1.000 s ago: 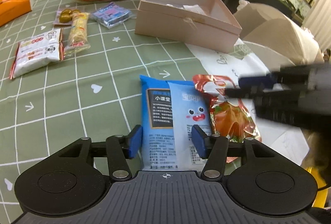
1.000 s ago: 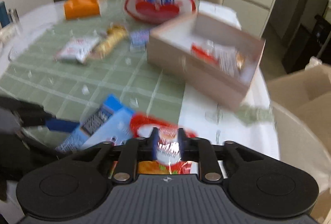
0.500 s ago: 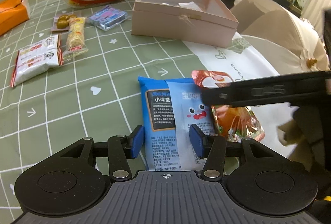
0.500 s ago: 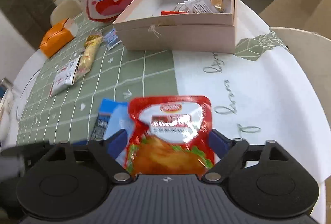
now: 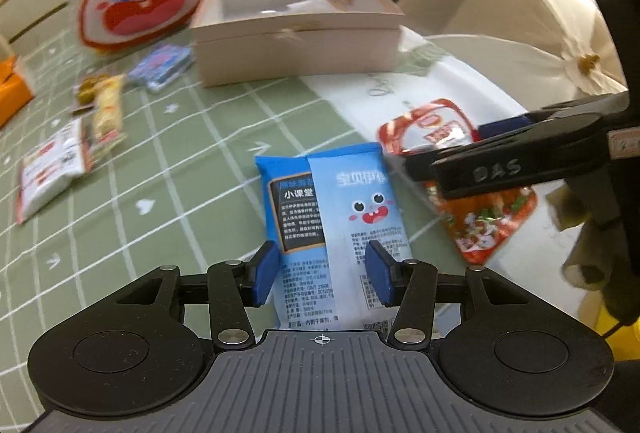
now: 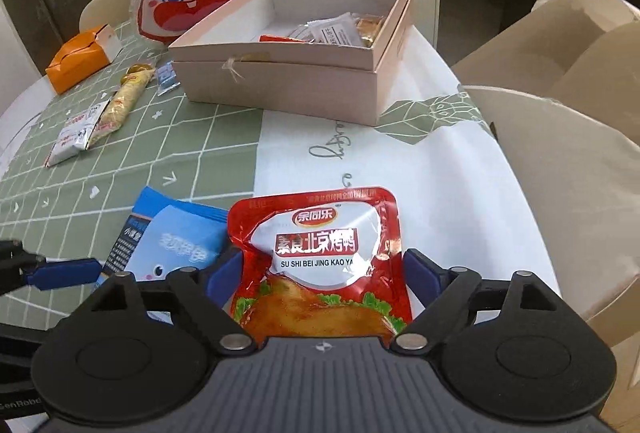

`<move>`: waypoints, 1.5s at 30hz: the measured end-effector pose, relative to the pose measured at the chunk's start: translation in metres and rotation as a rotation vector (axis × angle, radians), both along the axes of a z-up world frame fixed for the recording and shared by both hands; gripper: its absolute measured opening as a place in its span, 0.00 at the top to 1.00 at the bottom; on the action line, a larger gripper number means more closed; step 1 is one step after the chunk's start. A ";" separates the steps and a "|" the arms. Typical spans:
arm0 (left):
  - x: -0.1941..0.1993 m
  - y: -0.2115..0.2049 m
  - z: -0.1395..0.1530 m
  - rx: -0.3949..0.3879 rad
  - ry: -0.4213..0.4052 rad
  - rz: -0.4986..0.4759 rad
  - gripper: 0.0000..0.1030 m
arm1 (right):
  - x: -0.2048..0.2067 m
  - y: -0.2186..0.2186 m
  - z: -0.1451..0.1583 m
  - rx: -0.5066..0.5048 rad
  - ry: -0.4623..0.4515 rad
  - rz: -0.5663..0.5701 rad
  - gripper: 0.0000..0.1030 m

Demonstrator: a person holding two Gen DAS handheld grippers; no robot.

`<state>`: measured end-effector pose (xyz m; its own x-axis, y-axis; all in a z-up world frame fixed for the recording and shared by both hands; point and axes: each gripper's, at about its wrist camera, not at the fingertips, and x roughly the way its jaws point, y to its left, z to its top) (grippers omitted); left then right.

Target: Organize snacks

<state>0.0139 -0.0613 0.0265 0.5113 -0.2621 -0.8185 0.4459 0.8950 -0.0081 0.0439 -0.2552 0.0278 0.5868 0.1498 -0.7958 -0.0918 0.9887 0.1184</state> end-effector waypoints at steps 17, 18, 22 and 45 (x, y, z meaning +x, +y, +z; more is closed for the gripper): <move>-0.018 -0.049 -0.009 0.122 -0.047 -0.166 0.25 | -0.002 -0.001 -0.003 0.004 -0.024 0.048 0.11; -0.018 -0.049 -0.012 0.160 -0.068 -0.167 0.25 | -0.003 0.000 -0.003 -0.002 -0.026 0.052 0.11; -0.008 -0.040 -0.016 0.157 -0.062 -0.125 0.16 | -0.007 0.004 -0.005 -0.033 -0.048 0.069 0.11; 0.025 0.002 -0.019 0.022 0.003 0.038 0.05 | -0.010 -0.022 -0.005 0.144 -0.045 -0.007 0.00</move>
